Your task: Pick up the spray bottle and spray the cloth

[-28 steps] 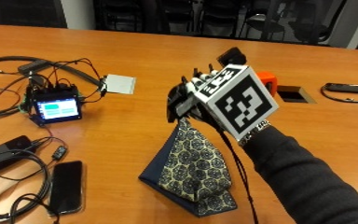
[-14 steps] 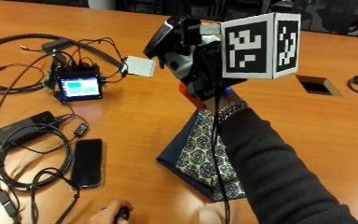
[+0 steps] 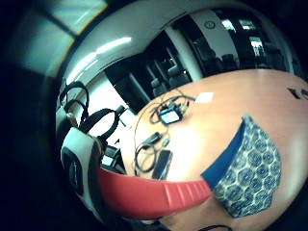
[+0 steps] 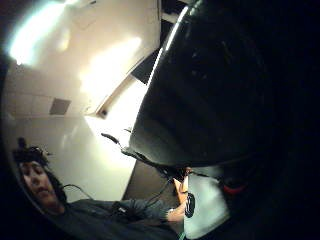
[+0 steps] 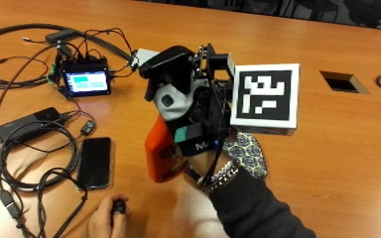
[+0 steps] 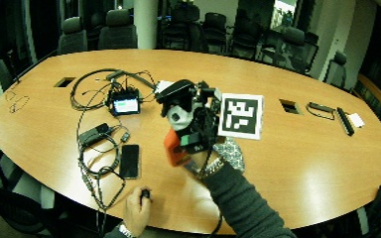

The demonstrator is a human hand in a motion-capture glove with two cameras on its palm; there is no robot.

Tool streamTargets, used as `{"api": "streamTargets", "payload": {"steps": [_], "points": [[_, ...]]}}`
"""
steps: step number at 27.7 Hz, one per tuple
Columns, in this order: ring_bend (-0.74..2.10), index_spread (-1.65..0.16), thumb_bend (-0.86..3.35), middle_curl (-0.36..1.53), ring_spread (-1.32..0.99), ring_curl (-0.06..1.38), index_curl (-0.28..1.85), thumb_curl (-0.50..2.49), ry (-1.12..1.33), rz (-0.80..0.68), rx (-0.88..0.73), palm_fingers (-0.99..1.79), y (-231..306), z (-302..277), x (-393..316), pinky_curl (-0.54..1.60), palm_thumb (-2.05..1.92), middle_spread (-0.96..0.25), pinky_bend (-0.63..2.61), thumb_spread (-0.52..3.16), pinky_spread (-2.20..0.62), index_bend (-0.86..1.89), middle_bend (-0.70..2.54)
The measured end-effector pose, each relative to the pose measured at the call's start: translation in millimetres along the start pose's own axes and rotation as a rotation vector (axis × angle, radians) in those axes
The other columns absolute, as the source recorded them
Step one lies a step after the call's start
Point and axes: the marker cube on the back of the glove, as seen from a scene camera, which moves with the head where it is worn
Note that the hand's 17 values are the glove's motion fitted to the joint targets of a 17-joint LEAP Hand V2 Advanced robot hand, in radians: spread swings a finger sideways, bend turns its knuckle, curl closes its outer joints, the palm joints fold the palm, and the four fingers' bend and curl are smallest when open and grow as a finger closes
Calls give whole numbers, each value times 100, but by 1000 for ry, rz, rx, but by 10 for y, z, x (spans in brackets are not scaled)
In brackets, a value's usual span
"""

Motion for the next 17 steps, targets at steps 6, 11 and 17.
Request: {"api": "streamTargets", "payload": {"steps": [6, 11, 17], "points": [[71, -28, -3, 52, -22, 47, 60, 79, -43, 17, -55, 138, 350, 208, -92, 45, 93, -22, 55, 52, -32, 21, 58], [71, -28, -3, 52, -21, 47, 60, 79, -91, 24, -102, 138, 522, 381, -7, 45, 93, -21, 55, 52, -32, 21, 58], [71, -28, -3, 52, -21, 47, 60, 79, -101, 7, -130, 138, 650, 506, 94, 45, 94, -21, 55, 53, -31, 21, 58]]}}
